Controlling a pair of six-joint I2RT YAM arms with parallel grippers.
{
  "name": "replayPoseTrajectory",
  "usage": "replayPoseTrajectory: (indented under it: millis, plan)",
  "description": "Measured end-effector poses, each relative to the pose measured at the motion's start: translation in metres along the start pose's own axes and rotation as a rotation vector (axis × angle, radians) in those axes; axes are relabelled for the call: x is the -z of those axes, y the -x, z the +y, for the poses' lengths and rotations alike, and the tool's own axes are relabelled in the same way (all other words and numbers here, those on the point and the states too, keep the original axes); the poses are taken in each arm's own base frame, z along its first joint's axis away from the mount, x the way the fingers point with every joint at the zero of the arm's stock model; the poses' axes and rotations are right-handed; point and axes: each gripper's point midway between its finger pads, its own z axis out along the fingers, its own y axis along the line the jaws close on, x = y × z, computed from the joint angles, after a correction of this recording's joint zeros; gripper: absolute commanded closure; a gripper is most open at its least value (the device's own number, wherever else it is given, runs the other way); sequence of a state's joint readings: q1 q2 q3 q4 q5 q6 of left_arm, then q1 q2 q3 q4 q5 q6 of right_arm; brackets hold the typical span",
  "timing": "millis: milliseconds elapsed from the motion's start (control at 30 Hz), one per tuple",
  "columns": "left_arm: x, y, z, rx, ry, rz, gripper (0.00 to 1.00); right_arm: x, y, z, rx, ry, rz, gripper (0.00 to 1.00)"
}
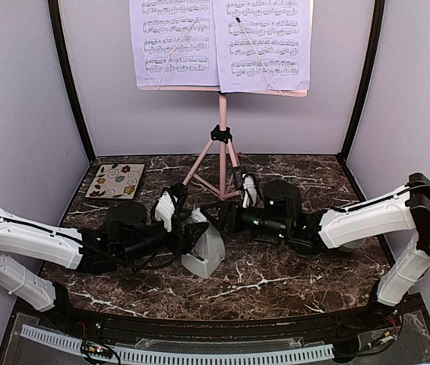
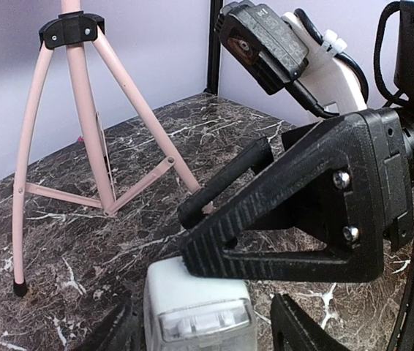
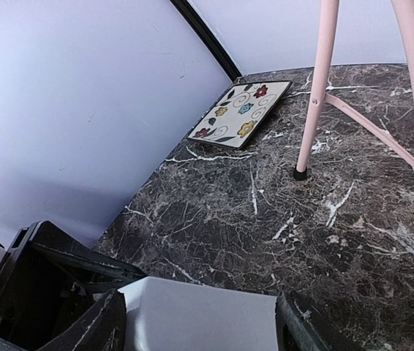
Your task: Set up the instrument practice props
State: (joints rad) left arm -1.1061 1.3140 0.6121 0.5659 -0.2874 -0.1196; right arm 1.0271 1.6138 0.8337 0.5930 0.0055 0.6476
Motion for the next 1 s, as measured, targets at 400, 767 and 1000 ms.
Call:
replayPoseTrajectory:
  millis: [400, 767, 1000]
  plan:
    - [0.001, -0.003, 0.001, 0.014, 0.004, 0.008, 0.63, -0.002, -0.001, 0.000, 0.010, -0.002, -0.017, 0.31]
    - [0.007, -0.004, 0.001, 0.020, -0.015, -0.008, 0.74, -0.005, -0.001, 0.001, 0.050, -0.004, -0.045, 0.32]
    - [0.017, -0.005, 0.001, 0.012, -0.034, -0.024, 0.78, -0.008, -0.004, 0.008, 0.061, 0.026, -0.052, 0.32]
